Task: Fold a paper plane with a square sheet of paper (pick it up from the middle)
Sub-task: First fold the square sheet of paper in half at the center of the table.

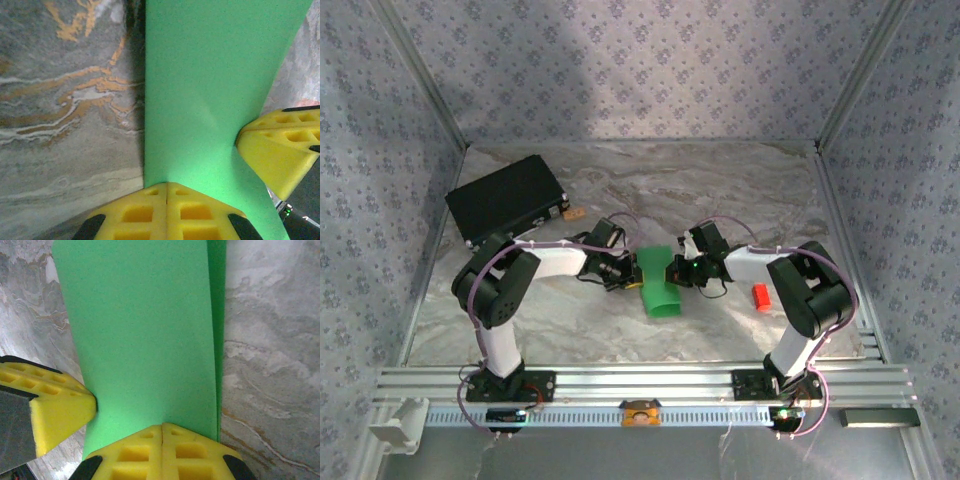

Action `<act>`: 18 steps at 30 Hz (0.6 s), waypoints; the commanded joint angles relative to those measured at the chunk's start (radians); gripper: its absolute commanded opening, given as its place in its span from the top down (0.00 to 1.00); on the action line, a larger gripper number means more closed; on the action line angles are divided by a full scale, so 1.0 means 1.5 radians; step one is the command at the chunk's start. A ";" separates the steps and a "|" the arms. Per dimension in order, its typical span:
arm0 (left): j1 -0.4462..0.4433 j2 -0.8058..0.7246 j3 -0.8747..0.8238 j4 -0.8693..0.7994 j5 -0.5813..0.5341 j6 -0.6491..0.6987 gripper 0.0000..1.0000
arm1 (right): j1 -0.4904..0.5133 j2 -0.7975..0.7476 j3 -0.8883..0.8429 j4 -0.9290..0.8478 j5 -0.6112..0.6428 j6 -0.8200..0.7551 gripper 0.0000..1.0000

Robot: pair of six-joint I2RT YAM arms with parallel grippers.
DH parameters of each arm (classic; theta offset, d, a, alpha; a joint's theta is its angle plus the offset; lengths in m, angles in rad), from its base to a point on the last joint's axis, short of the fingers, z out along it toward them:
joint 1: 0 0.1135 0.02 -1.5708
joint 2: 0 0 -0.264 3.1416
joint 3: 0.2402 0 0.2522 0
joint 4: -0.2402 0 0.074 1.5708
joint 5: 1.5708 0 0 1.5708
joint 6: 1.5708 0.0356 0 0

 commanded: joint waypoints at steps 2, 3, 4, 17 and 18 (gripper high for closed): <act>-0.003 -0.047 0.014 -0.059 -0.028 0.002 0.99 | 0.002 0.018 -0.036 -0.091 0.072 0.005 1.00; -0.006 -0.056 0.017 -0.054 -0.024 -0.008 0.99 | 0.001 0.018 -0.036 -0.090 0.071 0.004 1.00; -0.009 -0.063 0.020 -0.048 -0.019 -0.014 0.99 | 0.001 0.019 -0.036 -0.090 0.071 0.004 1.00; -0.029 -0.036 -0.034 0.105 0.072 -0.106 0.98 | 0.001 0.021 -0.033 -0.096 0.071 0.005 1.00; -0.031 -0.030 -0.036 0.106 0.072 -0.106 0.98 | 0.001 0.021 -0.033 -0.095 0.072 0.005 1.00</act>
